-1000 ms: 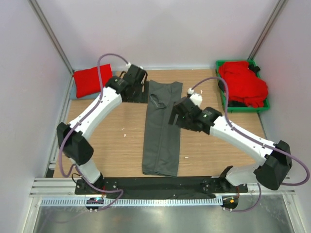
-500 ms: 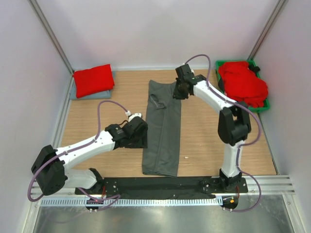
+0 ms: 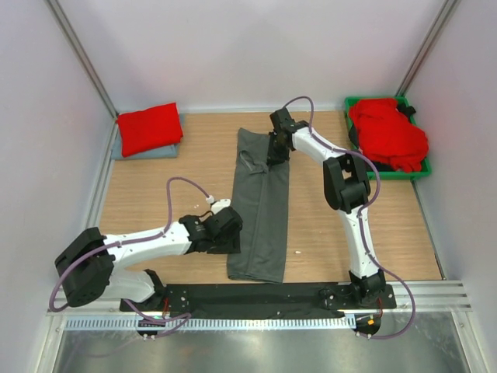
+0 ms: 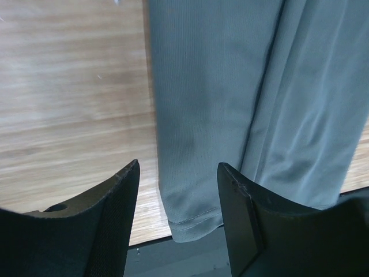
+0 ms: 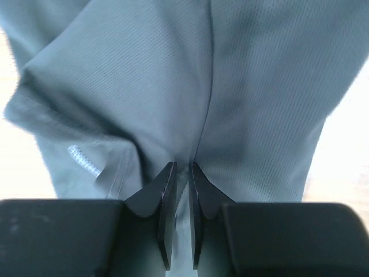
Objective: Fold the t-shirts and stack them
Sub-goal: Fold the tshirt
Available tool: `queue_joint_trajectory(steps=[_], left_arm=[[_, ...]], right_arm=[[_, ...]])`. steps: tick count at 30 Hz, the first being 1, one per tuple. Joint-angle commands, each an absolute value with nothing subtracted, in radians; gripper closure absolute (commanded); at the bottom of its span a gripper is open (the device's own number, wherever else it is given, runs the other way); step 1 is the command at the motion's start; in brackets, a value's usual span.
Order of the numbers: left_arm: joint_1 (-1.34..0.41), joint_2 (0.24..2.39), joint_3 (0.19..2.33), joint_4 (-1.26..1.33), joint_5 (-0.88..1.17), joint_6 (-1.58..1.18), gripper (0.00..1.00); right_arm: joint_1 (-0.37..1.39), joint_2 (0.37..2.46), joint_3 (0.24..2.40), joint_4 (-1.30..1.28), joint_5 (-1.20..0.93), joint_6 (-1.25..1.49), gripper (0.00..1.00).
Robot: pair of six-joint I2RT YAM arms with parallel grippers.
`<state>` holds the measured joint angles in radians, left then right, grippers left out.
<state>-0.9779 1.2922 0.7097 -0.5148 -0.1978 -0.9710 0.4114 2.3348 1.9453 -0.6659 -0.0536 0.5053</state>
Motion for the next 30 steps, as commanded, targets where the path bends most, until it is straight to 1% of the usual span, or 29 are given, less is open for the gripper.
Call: queue_joint_trajectory(steps=[1, 12, 13, 14, 16, 17, 19, 20, 21, 22, 24, 26, 27, 28, 29, 30], left_arm=[[-1.032, 1.319, 0.672, -0.468, -0.206, -1.04, 0.42], [-1.192, 1.312, 0.601, -0.448, -0.215, -1.178, 0.42], [-1.196, 1.322, 0.598, -0.44, -0.216, -1.184, 0.43], [-1.2, 1.33, 0.597, -0.439, -0.215, -1.187, 0.53], [-1.206, 1.35, 0.6, -0.436, -0.215, -1.195, 0.62], [-1.209, 1.37, 0.601, -0.436, -0.218, -1.196, 0.73], [-1.213, 1.385, 0.609, -0.436, -0.229, -1.198, 0.81], [-1.215, 1.403, 0.612, -0.436, -0.232, -1.198, 0.91], [-1.216, 1.41, 0.62, -0.436, -0.238, -1.198, 0.95], [-1.216, 1.417, 0.624, -0.436, -0.241, -1.198, 1.0], [-1.223, 1.428, 0.641, -0.437, -0.244, -1.197, 1.0], [-1.232, 1.43, 0.65, -0.439, -0.247, -1.201, 1.0], [-1.239, 1.428, 0.658, -0.437, -0.247, -1.206, 1.0], [-1.246, 1.428, 0.663, -0.44, -0.248, -1.207, 1.0], [-1.25, 1.427, 0.667, -0.445, -0.255, -1.209, 1.0], [-1.261, 1.422, 0.673, -0.449, -0.259, -1.216, 1.0]], right_arm=[[0.394, 2.374, 2.009, -0.647, -0.09, 0.474, 0.8], [0.374, 2.459, 2.062, -0.64, -0.114, 0.459, 0.8], [0.371, 2.46, 2.062, -0.635, -0.117, 0.46, 0.8], [0.371, 2.465, 2.063, -0.629, -0.12, 0.462, 0.8], [0.368, 2.48, 2.072, -0.627, -0.127, 0.468, 0.8], [0.367, 2.487, 2.092, -0.632, -0.132, 0.466, 0.8], [0.367, 2.505, 2.115, -0.638, -0.141, 0.463, 0.8], [0.367, 2.507, 2.131, -0.641, -0.165, 0.463, 0.8], [0.367, 2.511, 2.135, -0.637, -0.182, 0.462, 0.79], [0.367, 2.513, 2.137, -0.631, -0.207, 0.46, 0.76], [0.368, 2.508, 2.146, -0.635, -0.235, 0.45, 0.72], [0.367, 2.497, 2.176, -0.681, -0.198, 0.431, 0.53], [0.367, 2.491, 2.192, -0.705, -0.117, 0.422, 0.45], [0.367, 2.484, 2.207, -0.748, -0.089, 0.411, 0.32], [0.367, 2.473, 2.23, -0.768, -0.062, 0.4, 0.27], [0.367, 2.438, 2.235, -0.781, -0.028, 0.384, 0.21]])
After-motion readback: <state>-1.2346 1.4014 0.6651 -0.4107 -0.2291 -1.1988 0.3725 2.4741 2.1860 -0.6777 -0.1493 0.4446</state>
